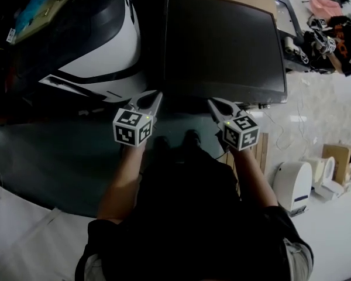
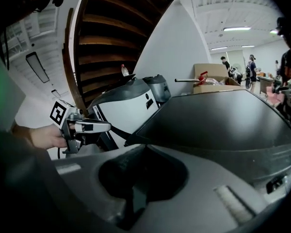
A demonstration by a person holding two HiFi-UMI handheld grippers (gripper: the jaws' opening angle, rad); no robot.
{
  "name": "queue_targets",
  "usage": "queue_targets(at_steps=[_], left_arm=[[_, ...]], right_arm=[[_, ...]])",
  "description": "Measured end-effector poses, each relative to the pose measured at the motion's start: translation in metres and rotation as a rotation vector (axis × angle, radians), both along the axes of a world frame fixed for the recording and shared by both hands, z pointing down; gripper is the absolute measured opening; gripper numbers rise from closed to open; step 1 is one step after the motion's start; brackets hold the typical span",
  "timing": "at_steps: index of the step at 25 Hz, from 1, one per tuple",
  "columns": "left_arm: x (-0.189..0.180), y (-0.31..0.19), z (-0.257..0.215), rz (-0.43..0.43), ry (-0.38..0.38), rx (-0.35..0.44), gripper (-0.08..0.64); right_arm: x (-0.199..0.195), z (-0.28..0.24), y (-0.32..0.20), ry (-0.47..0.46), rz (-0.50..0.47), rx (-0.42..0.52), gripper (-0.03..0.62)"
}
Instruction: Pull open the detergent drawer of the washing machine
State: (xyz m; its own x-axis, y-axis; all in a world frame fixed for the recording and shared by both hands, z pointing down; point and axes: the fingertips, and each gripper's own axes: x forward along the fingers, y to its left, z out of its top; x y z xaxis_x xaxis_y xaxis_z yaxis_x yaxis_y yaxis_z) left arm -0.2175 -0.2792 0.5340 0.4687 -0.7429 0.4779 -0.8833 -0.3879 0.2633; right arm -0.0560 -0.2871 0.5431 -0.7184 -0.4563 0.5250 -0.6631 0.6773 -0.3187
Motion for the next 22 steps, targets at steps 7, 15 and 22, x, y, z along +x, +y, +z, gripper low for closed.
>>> queue_targets(at_steps=[7,15,22], left_arm=[[-0.006,0.015,0.042,0.096,0.027,-0.022,0.016],[0.002,0.022,0.077,0.167,0.025,-0.075,0.152],[0.007,0.015,0.094,0.184,0.015,-0.091,0.18]], right_arm=[[0.002,0.032,0.038,0.029,0.096,-0.046,0.058],[0.024,0.065,0.038,0.042,0.193,-0.03,0.129],[0.029,0.081,0.025,0.057,0.193,-0.006,0.181]])
